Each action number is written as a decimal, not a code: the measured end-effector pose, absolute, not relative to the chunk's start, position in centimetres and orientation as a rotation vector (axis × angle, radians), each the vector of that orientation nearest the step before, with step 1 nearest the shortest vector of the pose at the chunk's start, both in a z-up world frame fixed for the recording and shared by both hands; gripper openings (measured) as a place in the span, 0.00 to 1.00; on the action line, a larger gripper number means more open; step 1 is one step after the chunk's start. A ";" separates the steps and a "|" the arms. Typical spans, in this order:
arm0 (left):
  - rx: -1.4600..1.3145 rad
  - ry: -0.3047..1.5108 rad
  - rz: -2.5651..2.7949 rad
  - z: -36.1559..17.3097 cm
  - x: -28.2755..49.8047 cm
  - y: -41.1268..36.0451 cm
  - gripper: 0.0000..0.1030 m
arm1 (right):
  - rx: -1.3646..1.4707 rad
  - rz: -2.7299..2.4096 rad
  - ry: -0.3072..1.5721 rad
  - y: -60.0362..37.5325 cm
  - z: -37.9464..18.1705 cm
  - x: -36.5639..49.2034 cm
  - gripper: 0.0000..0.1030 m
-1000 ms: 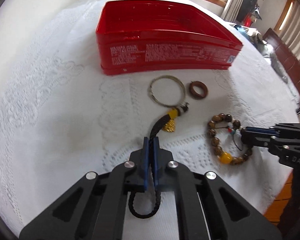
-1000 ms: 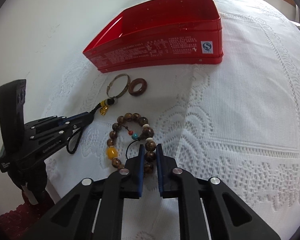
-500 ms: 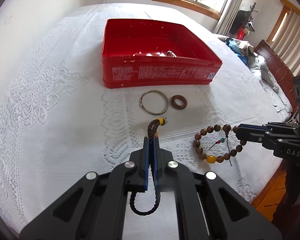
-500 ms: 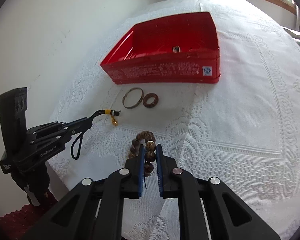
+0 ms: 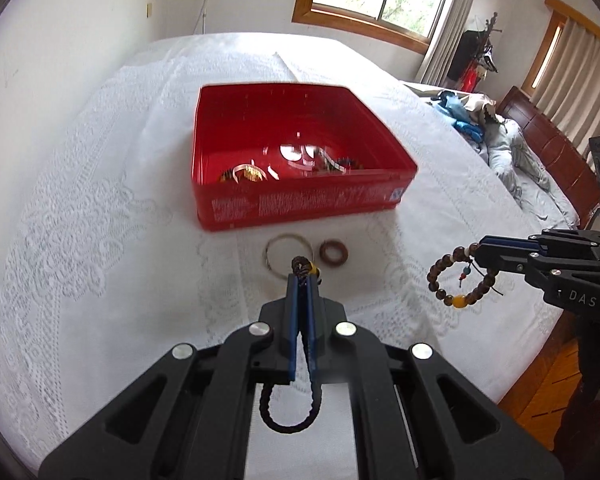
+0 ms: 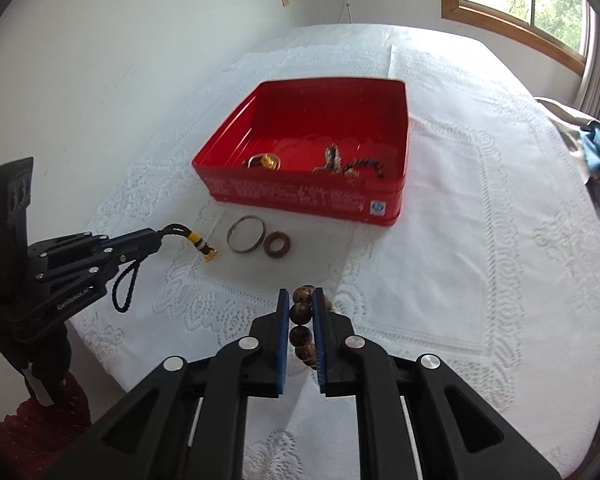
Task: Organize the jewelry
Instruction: 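Carry the cord and bead bracelet into the red box with both tools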
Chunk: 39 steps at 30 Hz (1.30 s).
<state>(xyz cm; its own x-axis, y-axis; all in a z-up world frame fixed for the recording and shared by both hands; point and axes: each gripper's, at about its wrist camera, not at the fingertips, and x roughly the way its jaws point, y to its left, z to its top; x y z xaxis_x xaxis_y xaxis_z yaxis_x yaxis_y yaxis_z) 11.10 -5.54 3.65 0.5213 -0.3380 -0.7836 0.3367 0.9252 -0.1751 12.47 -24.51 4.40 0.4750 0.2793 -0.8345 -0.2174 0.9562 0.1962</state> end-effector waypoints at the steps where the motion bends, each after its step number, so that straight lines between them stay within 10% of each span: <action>1: -0.005 0.934 -0.404 4.0 11.5 -5.6 0.02 | 0.065 0.298 1.026 -24.5 4.7 12.8 0.11; 22: -0.047 0.828 -0.364 9.6 21.9 -8.2 0.02 | 0.089 0.228 0.911 -25.5 11.0 22.6 0.11; 39: -0.125 1.020 -0.284 0.8 34.5 -10.6 0.04 | 0.171 0.265 1.055 -22.0 1.8 36.7 0.11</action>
<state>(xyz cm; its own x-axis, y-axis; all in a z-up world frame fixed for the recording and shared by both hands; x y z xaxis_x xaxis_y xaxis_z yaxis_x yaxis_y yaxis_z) 34.49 -10.60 0.77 0.4907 -0.2912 -0.8212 0.1756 0.9562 -0.2341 36.72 -21.97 1.78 0.4659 0.2957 -0.8340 -0.1333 0.9552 0.2643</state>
